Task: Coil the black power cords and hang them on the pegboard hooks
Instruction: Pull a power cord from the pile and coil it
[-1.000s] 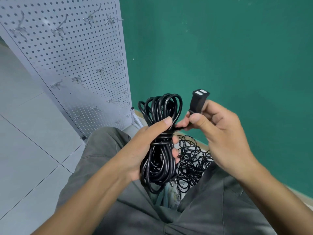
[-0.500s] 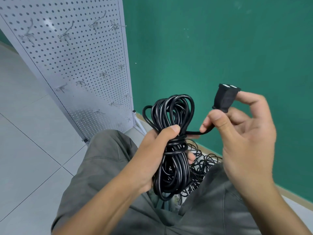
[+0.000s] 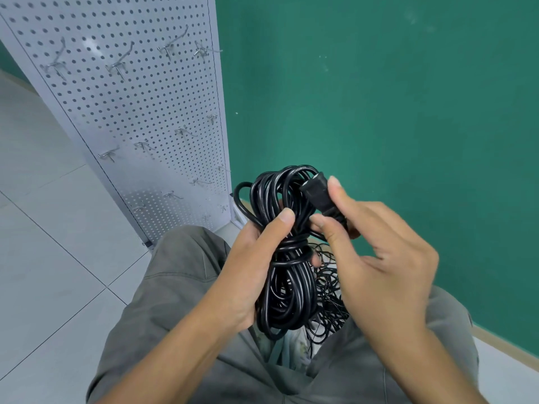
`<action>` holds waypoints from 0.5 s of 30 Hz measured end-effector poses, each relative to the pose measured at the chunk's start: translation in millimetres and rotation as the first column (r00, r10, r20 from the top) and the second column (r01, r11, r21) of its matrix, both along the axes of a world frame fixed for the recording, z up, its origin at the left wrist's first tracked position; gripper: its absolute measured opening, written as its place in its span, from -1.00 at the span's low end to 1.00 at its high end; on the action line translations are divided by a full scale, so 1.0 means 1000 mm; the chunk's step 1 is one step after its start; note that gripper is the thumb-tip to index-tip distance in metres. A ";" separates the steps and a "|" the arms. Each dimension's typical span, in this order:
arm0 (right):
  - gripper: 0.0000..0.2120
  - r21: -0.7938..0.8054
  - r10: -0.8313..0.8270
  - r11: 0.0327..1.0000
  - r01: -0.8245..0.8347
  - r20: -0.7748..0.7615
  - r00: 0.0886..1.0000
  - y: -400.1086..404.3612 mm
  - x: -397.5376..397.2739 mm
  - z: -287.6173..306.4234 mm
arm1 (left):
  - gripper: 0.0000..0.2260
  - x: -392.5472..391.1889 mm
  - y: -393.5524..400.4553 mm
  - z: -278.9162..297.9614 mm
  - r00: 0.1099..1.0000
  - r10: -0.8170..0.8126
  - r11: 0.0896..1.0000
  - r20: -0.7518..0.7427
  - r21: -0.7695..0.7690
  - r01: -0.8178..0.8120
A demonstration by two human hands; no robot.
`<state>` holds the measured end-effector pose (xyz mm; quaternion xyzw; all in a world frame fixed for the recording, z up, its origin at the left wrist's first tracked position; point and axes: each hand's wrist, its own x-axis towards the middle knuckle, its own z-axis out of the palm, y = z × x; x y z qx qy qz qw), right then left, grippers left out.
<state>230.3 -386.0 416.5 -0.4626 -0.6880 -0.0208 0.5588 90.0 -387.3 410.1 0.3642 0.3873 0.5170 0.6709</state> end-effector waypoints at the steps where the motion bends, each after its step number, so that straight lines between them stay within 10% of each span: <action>1: -0.69 0.000 -0.013 1.000 0.013 0.025 1.000 0.001 0.000 -0.001 | -0.60 0.000 0.000 0.000 1.000 0.007 1.000 -0.006 0.006 -0.007; 15: -0.77 -0.154 0.110 0.986 -0.068 0.283 0.953 0.016 0.008 0.008 | -0.02 -0.018 0.012 -0.013 0.971 -0.127 0.992 -0.200 -0.020 0.126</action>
